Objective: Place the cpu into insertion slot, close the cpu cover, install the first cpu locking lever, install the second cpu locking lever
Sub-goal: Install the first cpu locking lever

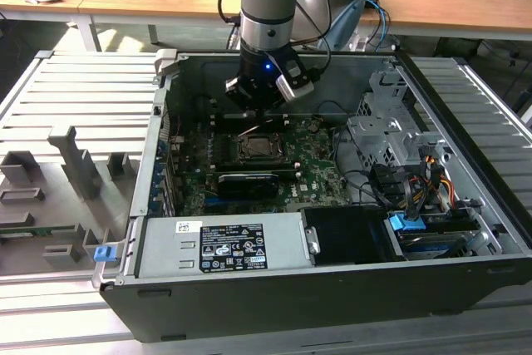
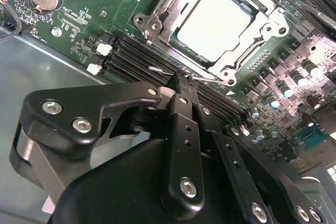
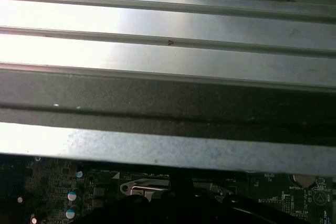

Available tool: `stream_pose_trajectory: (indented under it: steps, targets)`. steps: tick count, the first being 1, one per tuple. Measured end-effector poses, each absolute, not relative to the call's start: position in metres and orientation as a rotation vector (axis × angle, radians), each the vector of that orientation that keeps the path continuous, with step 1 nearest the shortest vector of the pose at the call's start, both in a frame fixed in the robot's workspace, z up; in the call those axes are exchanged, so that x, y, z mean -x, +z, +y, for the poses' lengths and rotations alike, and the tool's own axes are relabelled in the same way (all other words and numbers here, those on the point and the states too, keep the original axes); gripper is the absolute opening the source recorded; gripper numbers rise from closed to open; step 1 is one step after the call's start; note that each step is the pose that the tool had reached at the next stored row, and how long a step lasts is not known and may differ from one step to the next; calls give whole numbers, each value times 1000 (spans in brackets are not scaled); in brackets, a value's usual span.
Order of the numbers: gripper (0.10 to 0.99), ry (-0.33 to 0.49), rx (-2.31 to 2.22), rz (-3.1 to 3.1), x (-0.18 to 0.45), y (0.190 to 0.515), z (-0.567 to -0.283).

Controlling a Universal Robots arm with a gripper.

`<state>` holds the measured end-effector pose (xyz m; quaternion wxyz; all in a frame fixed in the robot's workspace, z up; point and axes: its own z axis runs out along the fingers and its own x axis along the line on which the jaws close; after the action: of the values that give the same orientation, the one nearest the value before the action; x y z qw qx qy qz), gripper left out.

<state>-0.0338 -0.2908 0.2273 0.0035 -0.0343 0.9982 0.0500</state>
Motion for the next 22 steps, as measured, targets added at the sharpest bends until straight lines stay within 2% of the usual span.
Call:
stream_pose_trajectory:
  steps: [22]
  targets:
    - [106, 159, 118, 3129, 30, 225, -288]
